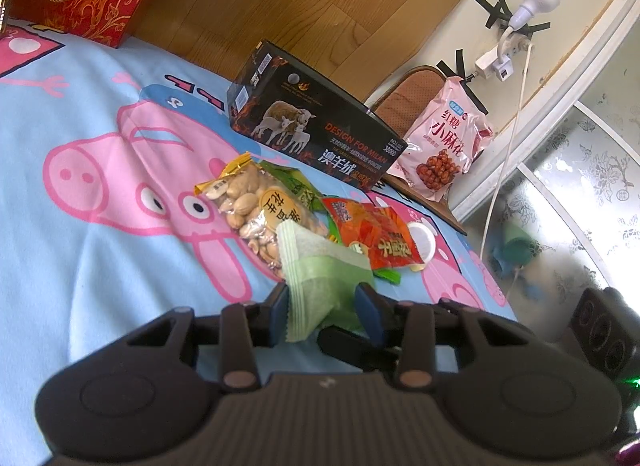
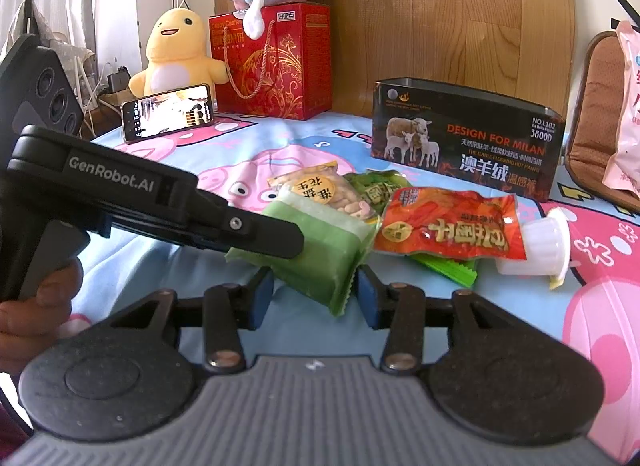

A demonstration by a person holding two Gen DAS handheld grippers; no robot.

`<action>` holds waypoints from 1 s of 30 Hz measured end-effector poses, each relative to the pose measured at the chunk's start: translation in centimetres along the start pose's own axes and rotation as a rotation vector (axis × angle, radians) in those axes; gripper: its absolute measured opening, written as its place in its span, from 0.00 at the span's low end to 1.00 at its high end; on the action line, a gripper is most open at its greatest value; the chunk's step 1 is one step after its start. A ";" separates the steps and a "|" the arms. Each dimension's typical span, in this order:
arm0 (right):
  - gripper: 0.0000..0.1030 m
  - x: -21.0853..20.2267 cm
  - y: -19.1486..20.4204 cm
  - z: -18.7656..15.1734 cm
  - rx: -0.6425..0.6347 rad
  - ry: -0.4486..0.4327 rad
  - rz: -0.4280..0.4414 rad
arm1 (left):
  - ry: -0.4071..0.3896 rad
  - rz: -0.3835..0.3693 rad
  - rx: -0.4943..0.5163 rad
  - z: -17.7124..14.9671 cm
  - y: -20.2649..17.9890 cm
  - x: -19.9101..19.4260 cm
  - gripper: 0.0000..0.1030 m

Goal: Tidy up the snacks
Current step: 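Carry the light green packet into the black tin box and open the left tool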

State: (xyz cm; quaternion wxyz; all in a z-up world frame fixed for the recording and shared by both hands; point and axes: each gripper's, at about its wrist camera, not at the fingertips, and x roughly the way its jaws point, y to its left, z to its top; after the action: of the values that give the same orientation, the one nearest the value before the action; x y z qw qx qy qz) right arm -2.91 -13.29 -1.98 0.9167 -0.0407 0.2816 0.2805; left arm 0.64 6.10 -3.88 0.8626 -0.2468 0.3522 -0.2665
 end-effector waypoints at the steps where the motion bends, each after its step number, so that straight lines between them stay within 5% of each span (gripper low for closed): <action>1: 0.47 0.0 0.0 0.0 0.000 0.000 0.000 | 0.000 0.000 0.000 0.0 0.0 0.0 0.36; 8: 0.45 -0.1 0.1 0.0 -0.007 -0.011 -0.010 | -0.014 0.002 0.035 0.0 -0.6 -0.4 0.34; 13: 0.43 -1.5 0.1 0.2 0.013 -0.093 -0.007 | -0.049 -0.032 0.028 1.6 -1.6 -1.5 0.34; 17: 0.43 -2.6 -0.5 2.1 0.024 -0.183 -0.027 | -0.090 -0.041 0.123 4.9 -4.0 -1.5 0.34; 24: 0.43 -1.2 -4.9 7.8 -0.005 -0.267 -0.129 | -0.107 -0.030 0.218 12.9 -7.2 4.0 0.35; 30: 0.46 3.7 -11.3 12.1 0.114 -0.198 -0.100 | -0.119 0.108 0.196 17.1 -5.9 10.0 0.42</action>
State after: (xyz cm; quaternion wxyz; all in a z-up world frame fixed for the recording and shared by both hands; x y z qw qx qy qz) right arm 11.64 -18.15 5.19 0.9537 0.0255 0.2030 0.2206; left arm 17.70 -0.57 5.75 0.9150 -0.1571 0.2856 -0.2376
